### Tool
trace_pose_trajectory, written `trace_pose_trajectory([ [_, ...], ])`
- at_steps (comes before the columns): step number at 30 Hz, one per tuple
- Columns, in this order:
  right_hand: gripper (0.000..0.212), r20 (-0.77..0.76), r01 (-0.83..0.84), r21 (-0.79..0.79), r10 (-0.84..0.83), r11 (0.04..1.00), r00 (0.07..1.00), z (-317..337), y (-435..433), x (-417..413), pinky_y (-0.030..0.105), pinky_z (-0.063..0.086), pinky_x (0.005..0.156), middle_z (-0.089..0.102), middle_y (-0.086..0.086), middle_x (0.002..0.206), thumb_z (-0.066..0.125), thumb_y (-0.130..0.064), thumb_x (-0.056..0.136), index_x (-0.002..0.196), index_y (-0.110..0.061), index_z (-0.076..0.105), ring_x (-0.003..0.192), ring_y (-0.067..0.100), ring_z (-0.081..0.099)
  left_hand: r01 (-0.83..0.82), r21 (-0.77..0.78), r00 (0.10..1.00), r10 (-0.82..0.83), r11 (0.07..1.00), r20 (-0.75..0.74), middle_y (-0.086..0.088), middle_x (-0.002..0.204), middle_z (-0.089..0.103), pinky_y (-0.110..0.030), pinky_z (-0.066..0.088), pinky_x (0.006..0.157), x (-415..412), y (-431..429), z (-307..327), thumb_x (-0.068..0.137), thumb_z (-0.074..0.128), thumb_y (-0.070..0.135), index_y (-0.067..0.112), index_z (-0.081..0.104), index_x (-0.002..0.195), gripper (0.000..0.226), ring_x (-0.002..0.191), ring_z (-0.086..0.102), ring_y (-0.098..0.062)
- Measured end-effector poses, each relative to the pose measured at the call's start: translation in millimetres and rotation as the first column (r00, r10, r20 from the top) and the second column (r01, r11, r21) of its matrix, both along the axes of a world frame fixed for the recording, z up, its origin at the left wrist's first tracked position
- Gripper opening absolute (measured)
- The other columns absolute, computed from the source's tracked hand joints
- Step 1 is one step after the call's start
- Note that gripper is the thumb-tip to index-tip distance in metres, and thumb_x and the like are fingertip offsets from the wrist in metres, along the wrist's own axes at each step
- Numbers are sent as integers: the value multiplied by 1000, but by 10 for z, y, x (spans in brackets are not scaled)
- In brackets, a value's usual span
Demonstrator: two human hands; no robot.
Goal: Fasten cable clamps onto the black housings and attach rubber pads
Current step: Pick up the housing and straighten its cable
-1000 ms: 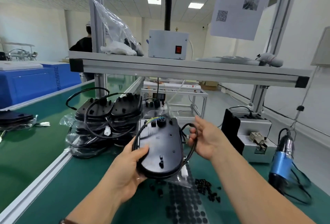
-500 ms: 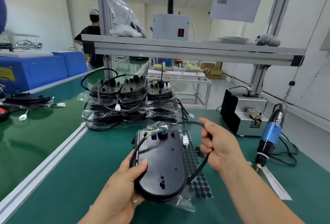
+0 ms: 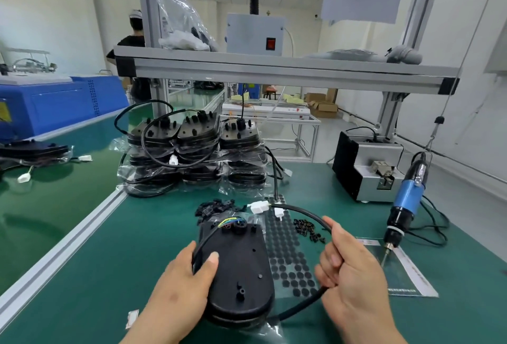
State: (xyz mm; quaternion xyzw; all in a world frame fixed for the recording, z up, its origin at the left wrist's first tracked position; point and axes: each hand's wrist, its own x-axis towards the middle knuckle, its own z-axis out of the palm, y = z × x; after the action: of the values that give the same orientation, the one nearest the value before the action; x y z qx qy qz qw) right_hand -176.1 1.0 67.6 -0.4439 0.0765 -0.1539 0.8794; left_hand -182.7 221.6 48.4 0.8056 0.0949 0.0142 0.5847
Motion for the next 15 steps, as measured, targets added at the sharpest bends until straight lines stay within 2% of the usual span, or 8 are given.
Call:
trace_pose_trajectory([
  [2,24,1,7,49,-7,999,1000,2,7,-9,17,19,32,30,-4,46,50,-19,97,109,-8,68,34,6,21,-1,108,999,-3,994,37,1,145,41,-37,29,113,-3,56,50,92,48,49,27,38,144,57,133,41,-17],
  [4,24,-9,10,90,-9,996,1000,7,0,-27,17,18,32,30,-4,45,50,-20,96,109,-8,67,33,6,21,-9,127,998,0,992,67,2,139,47,-32,34,109,14,108,58,94,50,40,27,44,140,48,125,47,-13],
  [5,25,-15,8,107,-7,994,1000,10,-6,-43,18,18,32,30,-4,45,50,-20,96,109,-8,67,32,6,21,-24,157,996,11,987,84,7,130,54,-23,38,100,15,133,52,95,51,35,28,47,138,44,115,53,-8],
  [7,26,-18,-4,136,7,991,1000,16,-15,-92,18,19,30,30,-4,44,49,-22,96,110,-9,66,30,6,21,-41,212,990,11,976,138,20,100,68,-6,40,73,19,162,57,95,52,26,39,56,126,33,87,61,5],
  [8,26,-17,-10,146,13,989,1000,20,-9,-121,17,20,29,30,-4,43,49,-22,95,110,-9,66,29,6,21,-44,238,987,5,970,160,26,91,69,-4,39,68,14,164,62,95,51,24,47,59,117,32,84,62,8],
  [9,27,-19,-14,152,17,988,1000,21,5,-155,16,20,29,30,-4,43,49,-21,94,110,-8,66,28,6,20,-48,261,985,3,964,171,27,93,69,-6,41,73,14,158,59,96,51,24,52,60,111,33,92,62,9],
  [11,30,-26,-35,169,40,985,999,18,54,-234,13,21,30,31,-3,42,53,-22,85,107,-7,68,26,6,20,-96,301,981,39,949,188,19,99,65,-19,41,85,21,131,38,96,50,26,47,59,119,33,102,57,0],
  [15,33,-28,-116,204,125,972,992,23,137,-374,14,26,31,31,1,41,53,-18,76,98,-10,75,25,8,21,-176,458,962,53,871,269,8,83,55,-18,32,69,30,132,45,96,47,28,41,52,131,38,80,48,-1],
])
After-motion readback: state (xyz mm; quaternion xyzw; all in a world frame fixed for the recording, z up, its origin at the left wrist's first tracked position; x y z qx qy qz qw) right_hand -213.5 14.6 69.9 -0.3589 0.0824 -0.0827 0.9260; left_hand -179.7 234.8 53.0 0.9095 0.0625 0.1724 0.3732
